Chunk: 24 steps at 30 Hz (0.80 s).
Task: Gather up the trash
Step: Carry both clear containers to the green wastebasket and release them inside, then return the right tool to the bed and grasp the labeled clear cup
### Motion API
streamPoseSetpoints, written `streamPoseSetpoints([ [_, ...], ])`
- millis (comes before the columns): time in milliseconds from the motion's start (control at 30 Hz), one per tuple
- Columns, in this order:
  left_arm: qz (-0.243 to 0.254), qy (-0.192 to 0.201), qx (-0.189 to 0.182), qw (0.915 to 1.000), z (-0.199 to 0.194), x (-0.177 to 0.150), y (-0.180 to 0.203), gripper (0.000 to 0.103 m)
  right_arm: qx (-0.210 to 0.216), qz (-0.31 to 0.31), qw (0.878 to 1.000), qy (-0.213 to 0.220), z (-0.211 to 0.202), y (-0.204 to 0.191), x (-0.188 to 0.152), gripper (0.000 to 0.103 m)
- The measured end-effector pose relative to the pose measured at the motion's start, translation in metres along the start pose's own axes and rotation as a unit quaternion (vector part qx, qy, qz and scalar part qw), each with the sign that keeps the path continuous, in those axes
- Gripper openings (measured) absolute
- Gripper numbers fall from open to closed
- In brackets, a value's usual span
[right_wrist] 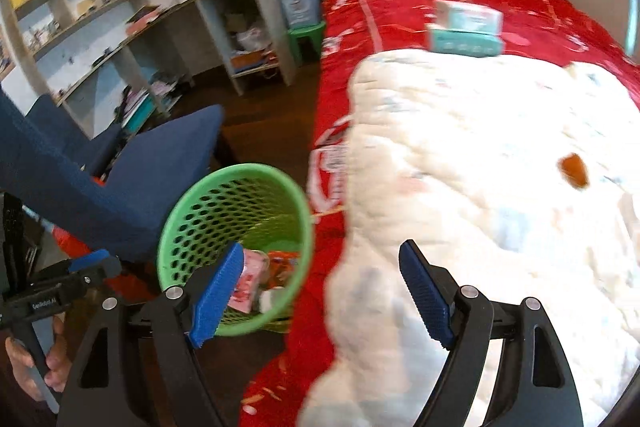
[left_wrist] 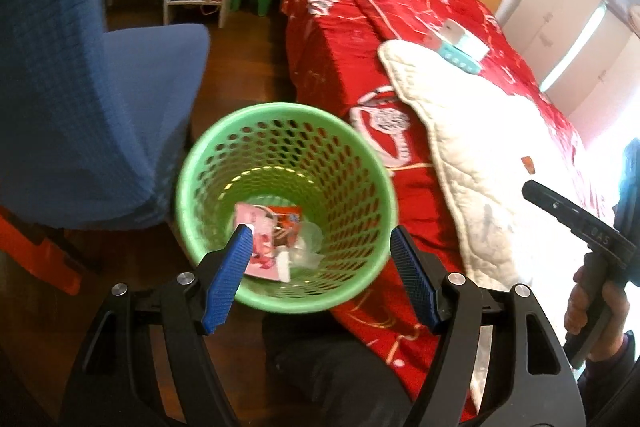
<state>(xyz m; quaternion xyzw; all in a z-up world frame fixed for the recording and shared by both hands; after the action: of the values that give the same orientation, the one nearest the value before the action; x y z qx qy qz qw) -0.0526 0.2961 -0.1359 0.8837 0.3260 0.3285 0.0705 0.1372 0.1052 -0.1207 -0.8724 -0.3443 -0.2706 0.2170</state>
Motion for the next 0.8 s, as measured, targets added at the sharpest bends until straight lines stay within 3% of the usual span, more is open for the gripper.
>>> streamPoseSetpoints([
  [333, 0.050, -0.015, -0.029, 0.9982, 0.016, 0.003, 0.065, 0.071, -0.089, 0.064, 0.994, 0.020, -0.049, 0.111, -0.017, 0.077],
  [600, 0.089, -0.024, -0.050, 0.9945, 0.030, 0.006, 0.119, 0.071, -0.158, 0.123, 0.979, 0.038, -0.084, 0.198, -0.026, 0.077],
  [800, 0.106, -0.029, -0.060, 0.9921, 0.038, 0.007, 0.147, 0.071, -0.184, 0.164, 0.968, 0.038, -0.095, 0.245, -0.027, 0.077],
])
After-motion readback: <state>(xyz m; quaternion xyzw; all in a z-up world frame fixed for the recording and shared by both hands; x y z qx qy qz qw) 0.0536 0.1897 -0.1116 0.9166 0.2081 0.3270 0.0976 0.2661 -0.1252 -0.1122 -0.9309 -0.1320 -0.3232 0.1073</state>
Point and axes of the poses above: each gripper's, at about its wrist camera, not at the fingertips, and z roughly the way its jaws point, y to its right, x to its top, the point moved 4 cm from there along z, roughly the way its jaws point, and after that the axes turned 2 degrees about -x, right-handed, at the moved point
